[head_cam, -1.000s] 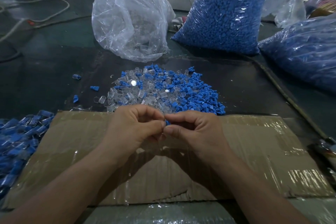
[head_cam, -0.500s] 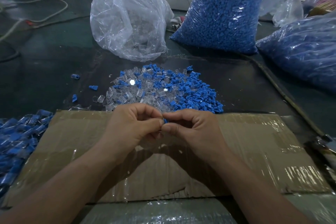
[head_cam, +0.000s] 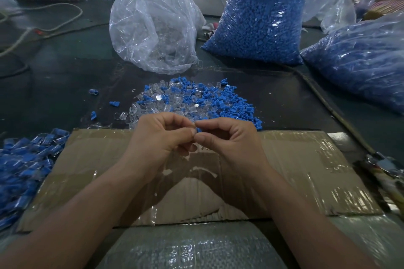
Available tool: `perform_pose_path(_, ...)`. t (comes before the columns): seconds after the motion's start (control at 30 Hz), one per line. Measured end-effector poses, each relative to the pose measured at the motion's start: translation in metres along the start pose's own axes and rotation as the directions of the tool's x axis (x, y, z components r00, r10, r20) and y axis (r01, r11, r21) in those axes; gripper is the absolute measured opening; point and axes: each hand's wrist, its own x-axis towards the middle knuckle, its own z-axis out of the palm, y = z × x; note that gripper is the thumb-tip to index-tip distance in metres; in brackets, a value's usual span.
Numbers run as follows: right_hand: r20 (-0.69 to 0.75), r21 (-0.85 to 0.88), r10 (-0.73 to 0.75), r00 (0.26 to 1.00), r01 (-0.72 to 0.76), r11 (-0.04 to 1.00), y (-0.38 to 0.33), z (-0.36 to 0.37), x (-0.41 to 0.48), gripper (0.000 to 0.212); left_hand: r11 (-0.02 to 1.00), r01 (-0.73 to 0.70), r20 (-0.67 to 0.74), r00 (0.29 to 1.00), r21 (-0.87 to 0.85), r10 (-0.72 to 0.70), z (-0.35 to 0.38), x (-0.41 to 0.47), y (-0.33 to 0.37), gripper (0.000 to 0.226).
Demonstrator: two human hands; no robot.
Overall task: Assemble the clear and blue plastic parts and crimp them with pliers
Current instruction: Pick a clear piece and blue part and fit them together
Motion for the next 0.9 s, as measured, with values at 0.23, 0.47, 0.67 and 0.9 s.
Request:
perform_pose_path(0.23, -0.012, -0.013, -0.047, 0.999, 0.046, 0.999, -0.008, -0.003, -0.002, 0.024, 0.999, -0.03, -0.004, 1.0, -0.03, 0.03, 0.002, -0.004, 0.007, 0.015)
perform_pose_path(0.47, -0.008, -0.056, -0.084, 0.996, 0.083, 0.995, -0.024, -0.006, -0.004, 0.021, 0.997, -0.07, 0.002, 0.998, -0.035, 0.07, 0.001, -0.012, 0.02, 0.016)
perform_pose_path(0.67, -0.06, -0.099, -0.095, 0.994, 0.088, 0.991, -0.028, -0.004, -0.02, 0.021, 0.994, -0.103, -0.007, 0.995, -0.048, 0.103, 0.008, -0.028, 0.033, 0.014)
perform_pose_path(0.9, -0.142, -0.089, -0.065, 0.988, 0.053, 0.995, -0.03, -0.007, -0.044, 0.018, 0.991, -0.119, -0.002, 0.993, -0.065, 0.119, 0.015, -0.05, 0.038, 0.014)
